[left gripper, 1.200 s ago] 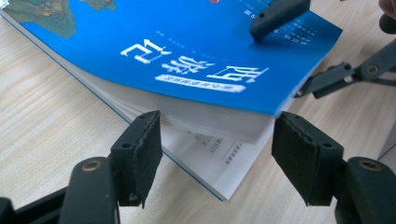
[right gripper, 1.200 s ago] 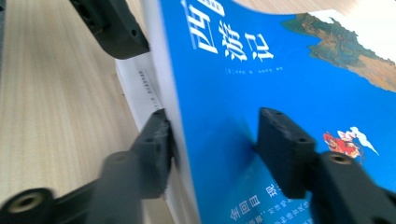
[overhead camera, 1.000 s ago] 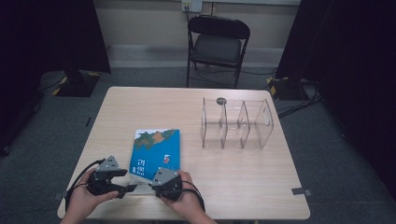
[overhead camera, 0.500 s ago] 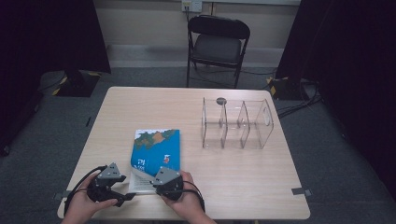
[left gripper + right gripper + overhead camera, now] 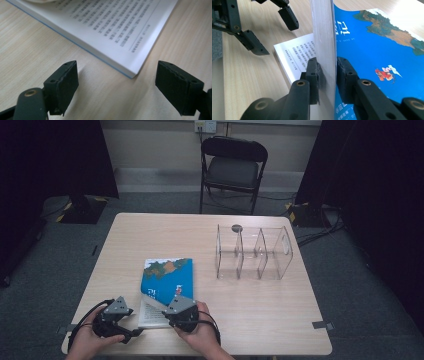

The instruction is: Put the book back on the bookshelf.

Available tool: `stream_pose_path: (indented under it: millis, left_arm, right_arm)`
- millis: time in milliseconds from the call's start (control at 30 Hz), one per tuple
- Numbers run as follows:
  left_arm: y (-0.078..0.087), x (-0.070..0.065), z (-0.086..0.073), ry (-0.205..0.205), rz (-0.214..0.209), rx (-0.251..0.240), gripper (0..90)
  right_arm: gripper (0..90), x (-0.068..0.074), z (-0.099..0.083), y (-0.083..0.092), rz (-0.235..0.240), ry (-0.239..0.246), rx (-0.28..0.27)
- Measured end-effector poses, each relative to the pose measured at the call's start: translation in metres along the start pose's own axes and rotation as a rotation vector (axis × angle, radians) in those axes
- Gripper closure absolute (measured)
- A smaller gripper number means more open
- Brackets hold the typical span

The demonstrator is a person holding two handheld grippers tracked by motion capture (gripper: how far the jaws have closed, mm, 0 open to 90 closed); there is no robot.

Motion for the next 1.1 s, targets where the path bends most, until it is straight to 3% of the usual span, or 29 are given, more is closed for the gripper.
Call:
stream_pose_path:
  millis: [333,433,500,667,800,867,900,1100]
  left_arm:
    - [-0.003,0.002,-0.008,-0.038,0.022,-0.015,16.5]
    - [-0.006,0.003,-0.011,-0.056,0.026,-0.049,11.9]
    - [-0.011,0.003,-0.014,-0.061,0.029,-0.082,1.2]
    - [-0.013,0.003,-0.016,-0.053,0.038,-0.13,0.0]
    - [-0.014,0.002,-0.015,-0.042,0.046,-0.123,0.0]
    - [-0.014,0.004,-0.013,-0.06,0.058,-0.111,0.0]
    - [-0.015,0.002,-0.013,-0.03,0.05,-0.118,0.0]
    - [-0.014,0.002,-0.01,-0.053,0.04,-0.083,0.0]
  right_arm:
    - [74.6,-0.005,0.005,0.008,0.0,-0.022,-0.007]
    - [74.8,-0.006,0.008,0.01,0.004,-0.033,-0.008]
    - [74.9,-0.007,0.009,0.011,0.003,-0.038,-0.005]
    - [75.1,-0.008,0.013,0.013,0.005,-0.048,-0.001]
    - [75.2,-0.009,0.016,0.015,0.007,-0.055,0.001]
    - [75.2,-0.01,0.017,0.015,0.009,-0.057,0.0]
    - [75.2,-0.01,0.018,0.016,0.01,-0.062,0.0]
    - [75.6,-0.012,0.024,0.018,0.007,-0.07,0.009]
Point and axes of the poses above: each handheld gripper's, and its own axes: y roughly backward along the jaws, z roughly out of its top, x roughly to its left, the point moved 2 cm from there along -y, roughly forward along the jaws, and after that the axes turned 14 degrees about -y, right-handed, at the moved point
